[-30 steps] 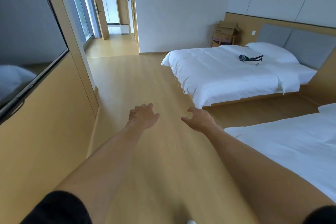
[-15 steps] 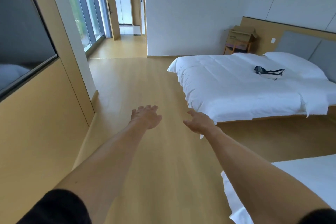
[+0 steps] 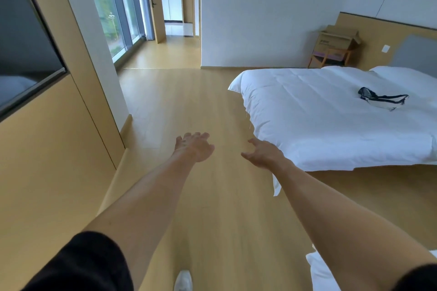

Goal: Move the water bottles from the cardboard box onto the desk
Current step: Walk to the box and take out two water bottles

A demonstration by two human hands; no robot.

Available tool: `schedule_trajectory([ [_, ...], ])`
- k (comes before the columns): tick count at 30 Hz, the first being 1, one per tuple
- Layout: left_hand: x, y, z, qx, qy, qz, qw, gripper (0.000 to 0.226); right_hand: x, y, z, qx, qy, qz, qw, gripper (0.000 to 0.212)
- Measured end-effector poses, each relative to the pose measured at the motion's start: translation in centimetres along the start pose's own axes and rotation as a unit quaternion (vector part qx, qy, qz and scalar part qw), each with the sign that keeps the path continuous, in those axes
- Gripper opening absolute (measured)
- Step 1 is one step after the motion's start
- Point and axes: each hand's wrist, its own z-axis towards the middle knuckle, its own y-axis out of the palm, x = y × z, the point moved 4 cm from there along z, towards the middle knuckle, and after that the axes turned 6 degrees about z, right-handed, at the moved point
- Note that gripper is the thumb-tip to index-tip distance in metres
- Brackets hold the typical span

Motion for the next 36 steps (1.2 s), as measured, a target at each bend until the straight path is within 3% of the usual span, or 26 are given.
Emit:
schedule_trajectory([
  [12, -7.9, -3.9, 21.5, -0.013, 0.033, 0.004, 0.999, 0.058, -9.0, -0.7, 20.8, -0.014, 0.031, -0.015, 0.999, 0.067],
  [21, -10.8, -7.0, 34.5, -0.014, 0.037, 0.015, 0.999, 0.057, -12.0, -1.8, 33.7, -0.008, 0.038, -0.02, 0.999, 0.065],
  [36, -13.1, -11.3, 58.3, -0.036, -0.036, 0.001, 0.999, 0.06, -15.3, -4.1, 59.8, -0.051, -0.001, -0.029, 0.998, 0.065],
])
